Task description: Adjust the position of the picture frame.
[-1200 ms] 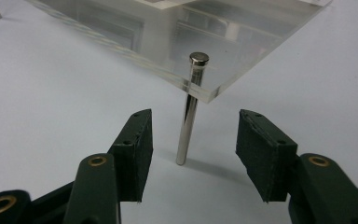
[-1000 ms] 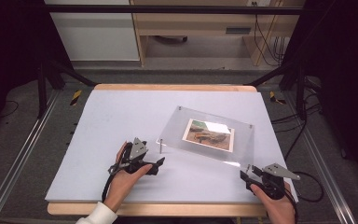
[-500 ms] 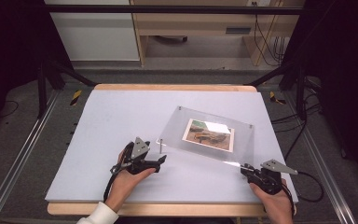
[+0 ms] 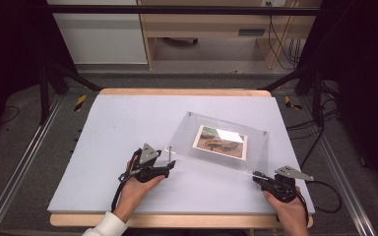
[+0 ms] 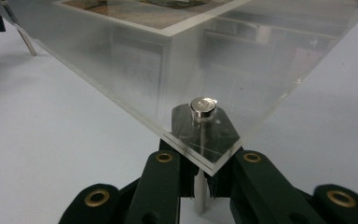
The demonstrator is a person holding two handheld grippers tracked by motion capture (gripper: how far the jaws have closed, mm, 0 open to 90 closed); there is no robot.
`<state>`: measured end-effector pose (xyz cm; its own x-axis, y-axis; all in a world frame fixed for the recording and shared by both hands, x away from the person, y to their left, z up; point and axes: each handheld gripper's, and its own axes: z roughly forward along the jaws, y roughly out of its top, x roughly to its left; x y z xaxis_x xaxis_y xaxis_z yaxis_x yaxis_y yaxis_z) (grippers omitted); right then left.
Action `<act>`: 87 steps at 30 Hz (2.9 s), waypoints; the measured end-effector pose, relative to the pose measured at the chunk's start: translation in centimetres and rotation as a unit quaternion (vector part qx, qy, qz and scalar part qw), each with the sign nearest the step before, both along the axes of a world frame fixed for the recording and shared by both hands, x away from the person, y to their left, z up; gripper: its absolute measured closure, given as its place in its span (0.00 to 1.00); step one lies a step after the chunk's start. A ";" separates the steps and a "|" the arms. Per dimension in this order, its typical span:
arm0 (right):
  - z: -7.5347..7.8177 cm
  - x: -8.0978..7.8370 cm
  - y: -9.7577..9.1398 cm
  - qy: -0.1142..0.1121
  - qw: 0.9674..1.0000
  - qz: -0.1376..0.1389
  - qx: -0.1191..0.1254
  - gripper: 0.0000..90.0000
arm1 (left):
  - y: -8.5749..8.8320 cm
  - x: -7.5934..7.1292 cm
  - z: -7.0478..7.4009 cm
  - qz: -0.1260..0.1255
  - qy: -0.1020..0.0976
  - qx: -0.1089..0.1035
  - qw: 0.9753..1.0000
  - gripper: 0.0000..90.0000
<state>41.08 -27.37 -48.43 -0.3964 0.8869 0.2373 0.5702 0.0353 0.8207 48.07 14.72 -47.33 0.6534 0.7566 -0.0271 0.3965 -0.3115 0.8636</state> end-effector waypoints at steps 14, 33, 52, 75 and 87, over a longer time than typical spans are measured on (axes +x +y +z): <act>0.3 0.1 -0.3 0.000 1.000 0.000 0.024 0.93 | -0.6 2.6 -0.4 -0.007 -0.003 -0.001 1.000 0.67; 0.5 0.1 -0.4 -0.008 0.999 -0.001 0.034 0.92 | -1.3 3.3 -0.2 -0.010 -0.014 -0.040 0.999 0.93; 1.2 0.1 -0.4 -0.044 0.999 -0.007 0.019 0.94 | -1.4 3.3 0.5 -0.006 -0.008 -0.053 0.999 0.93; 3.8 0.8 -1.2 -0.076 0.996 -0.007 0.044 0.94 | -1.1 2.4 3.6 -0.011 -0.033 -0.070 0.997 0.93; 6.4 4.1 2.8 -0.095 0.994 0.043 0.038 0.93 | 3.9 0.7 5.9 0.048 -0.065 -0.081 0.993 0.93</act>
<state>45.22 -24.56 -41.98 -0.5137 0.8306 0.2150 0.4020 0.0117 0.9156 48.79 18.58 -41.48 0.5851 0.8076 -0.0739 0.2993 -0.1304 0.9452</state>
